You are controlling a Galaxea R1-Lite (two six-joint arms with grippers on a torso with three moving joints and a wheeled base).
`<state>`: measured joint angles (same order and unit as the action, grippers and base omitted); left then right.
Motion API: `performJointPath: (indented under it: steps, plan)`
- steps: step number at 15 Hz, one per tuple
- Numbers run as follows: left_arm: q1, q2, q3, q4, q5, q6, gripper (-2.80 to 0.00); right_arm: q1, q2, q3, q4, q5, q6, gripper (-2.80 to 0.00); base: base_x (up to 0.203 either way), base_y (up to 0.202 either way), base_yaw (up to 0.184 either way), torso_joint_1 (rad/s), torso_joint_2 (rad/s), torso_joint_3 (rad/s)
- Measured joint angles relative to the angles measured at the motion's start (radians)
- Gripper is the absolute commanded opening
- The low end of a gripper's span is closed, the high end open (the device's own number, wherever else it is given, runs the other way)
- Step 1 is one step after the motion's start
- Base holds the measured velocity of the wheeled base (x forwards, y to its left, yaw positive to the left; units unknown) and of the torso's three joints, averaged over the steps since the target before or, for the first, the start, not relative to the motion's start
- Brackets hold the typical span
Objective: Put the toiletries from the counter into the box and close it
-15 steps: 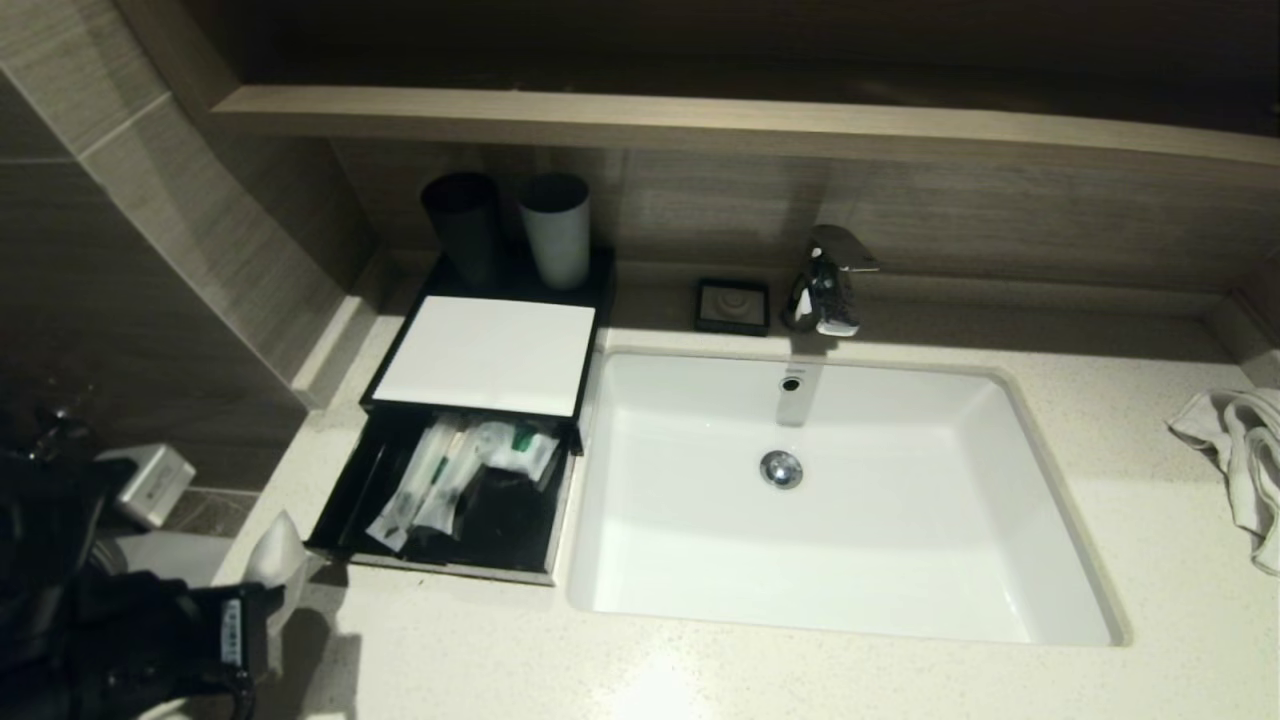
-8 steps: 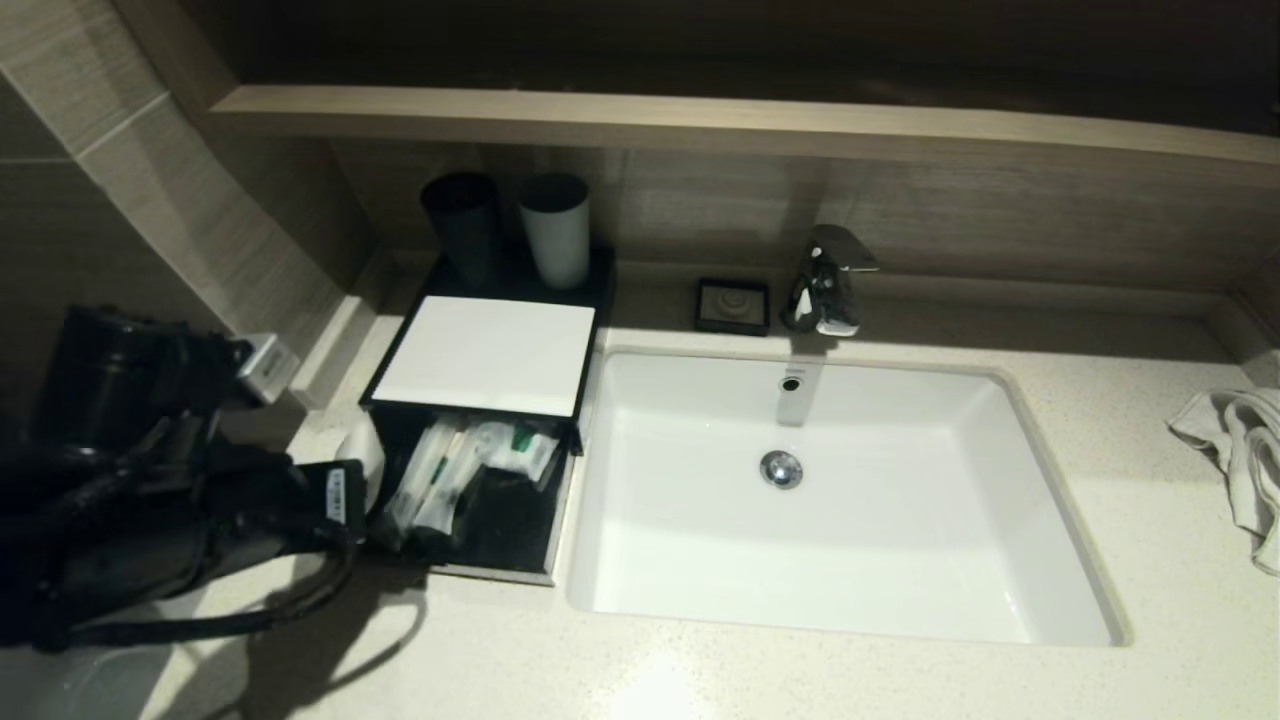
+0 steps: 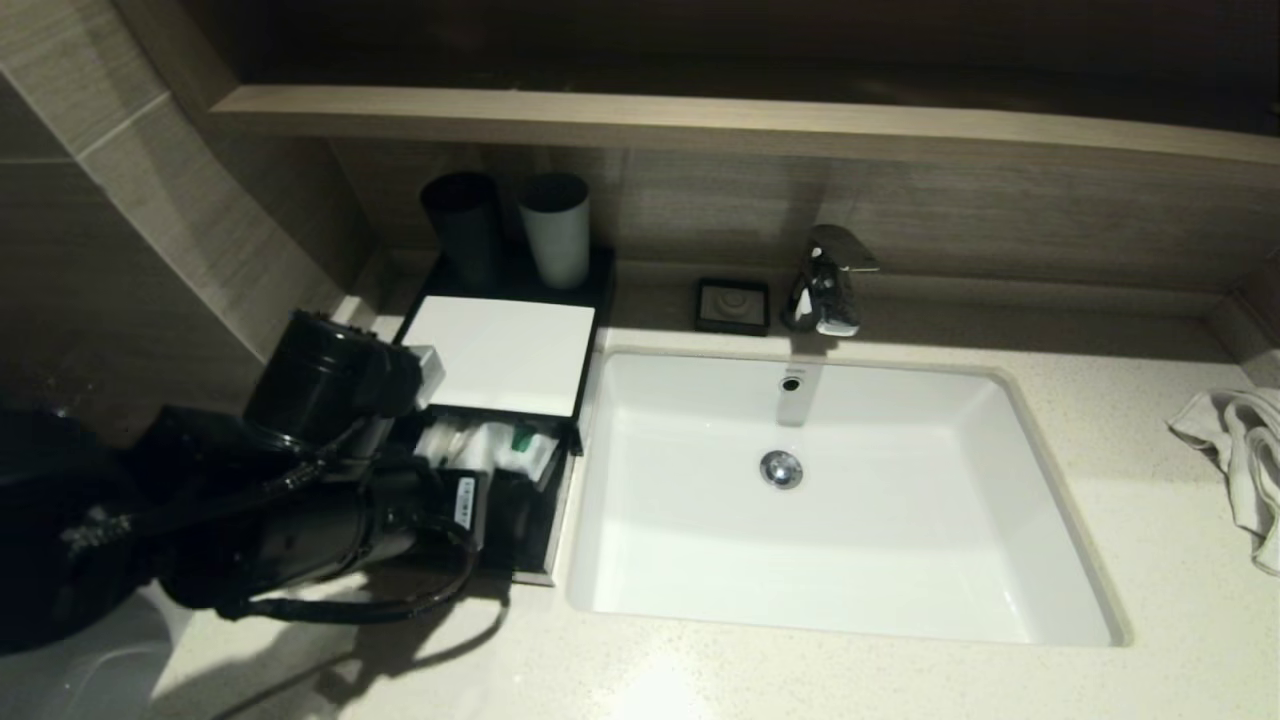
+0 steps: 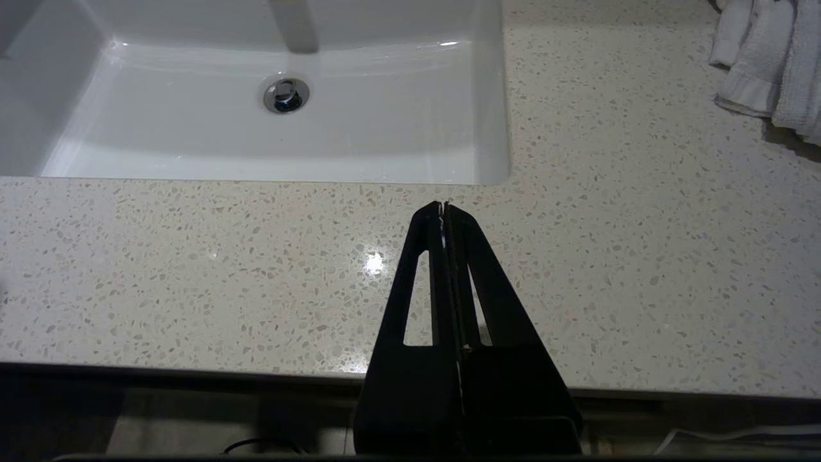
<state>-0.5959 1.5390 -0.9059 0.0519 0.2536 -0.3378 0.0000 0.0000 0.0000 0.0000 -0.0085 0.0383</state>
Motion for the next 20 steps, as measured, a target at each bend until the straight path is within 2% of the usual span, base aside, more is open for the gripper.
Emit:
performJointPath:
  steps: [17, 18, 19, 20]
  plan:
    - [-0.019, 0.107, -0.01, -0.01, 0.012, 0.004, -2.8, 0.0, 0.0, 0.0, 0.0, 0.0, 0.0, -2.8, 0.0, 0.0, 0.0, 0.0, 0.0, 0.0]
    - [-0.019, 0.108, -0.011, -0.01, 0.01, 0.004, -0.57, 0.0, 0.0, 0.0, 0.0, 0.0, 0.0, -2.8, 0.0, 0.0, 0.0, 0.0, 0.0, 0.0]
    - [-0.019, 0.109, -0.013, -0.01, 0.01, 0.003, 0.0, 0.0, 0.0, 0.0, 0.0, 0.0, 0.0, -2.8, 0.0, 0.0, 0.0, 0.0, 0.0, 0.0]
    - [-0.019, 0.109, -0.017, -0.009, 0.01, 0.003, 0.0, 0.0, 0.0, 0.0, 0.0, 0.001, 0.0, -2.8, 0.0, 0.0, 0.0, 0.0, 0.0, 0.0]
